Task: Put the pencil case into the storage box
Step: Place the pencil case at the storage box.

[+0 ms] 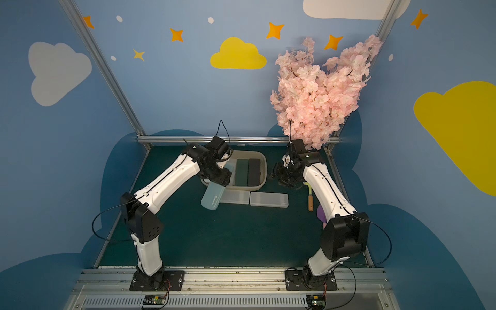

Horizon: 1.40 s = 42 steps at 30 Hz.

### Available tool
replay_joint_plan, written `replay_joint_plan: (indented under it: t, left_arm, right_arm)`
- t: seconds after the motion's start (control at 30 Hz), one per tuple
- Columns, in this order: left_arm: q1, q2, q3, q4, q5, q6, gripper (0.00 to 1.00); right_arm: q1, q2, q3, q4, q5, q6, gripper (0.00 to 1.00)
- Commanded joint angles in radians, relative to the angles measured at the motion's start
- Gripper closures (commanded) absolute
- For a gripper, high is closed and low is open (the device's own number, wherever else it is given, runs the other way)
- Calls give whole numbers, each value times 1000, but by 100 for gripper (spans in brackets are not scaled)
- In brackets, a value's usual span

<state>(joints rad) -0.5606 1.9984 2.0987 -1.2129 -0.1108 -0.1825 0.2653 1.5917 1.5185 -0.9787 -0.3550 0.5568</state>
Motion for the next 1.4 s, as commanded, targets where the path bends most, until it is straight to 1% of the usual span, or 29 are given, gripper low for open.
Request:
replay_joint_plan:
  t: [0.0, 0.03, 0.07, 0.17, 0.2, 0.3, 0.37, 0.5, 0.57, 0.83, 0.97, 1.1, 1.23, 1.37]
  left_arm:
    - [34, 182, 193, -46, 3, 0, 27]
    - [45, 245, 286, -57, 8, -3, 27]
    - [55, 287, 344, -53, 16, -10, 27]
    - [77, 372, 440, 17, 35, -40, 28]
    - [82, 408, 487, 29, 30, -44, 28]
    - [99, 544, 704, 15, 35, -72, 29]
    - [113, 592, 768, 33, 55, -87, 29]
    - [120, 584, 686, 126, 85, -102, 29]
    - [118, 587, 658, 146, 96, -104, 29]
    - [116, 668, 658, 118, 95, -86, 30]
    - [116, 691, 658, 93, 72, -64, 29]
    - [119, 707, 656, 72, 38, -45, 22]
    - [122, 713, 648, 64, 12, -34, 11]
    - [122, 704, 652, 72, 10, -30, 7]
  right_arm:
    - [-2, -39, -28, -25, -51, -2, 35]
    - [0, -41, -32, -23, -59, 2, 35]
    - [3, -41, -35, -22, -62, 7, 35]
    - [9, -36, -35, -14, -75, 20, 36]
    - [9, -33, -35, -9, -79, 26, 35]
    - [9, -4, -24, 12, -93, 42, 36]
    - [12, 21, -4, 20, -103, 46, 36]
    - [21, 59, 34, 28, -107, 50, 36]
    - [22, 70, 44, 28, -107, 51, 36]
    - [27, 93, 49, 26, -116, 54, 36]
    - [27, 99, 45, 23, -117, 51, 36]
    - [27, 106, 43, 21, -121, 52, 36]
    - [26, 116, 40, 21, -127, 55, 36]
    - [27, 122, 44, 21, -127, 54, 36]
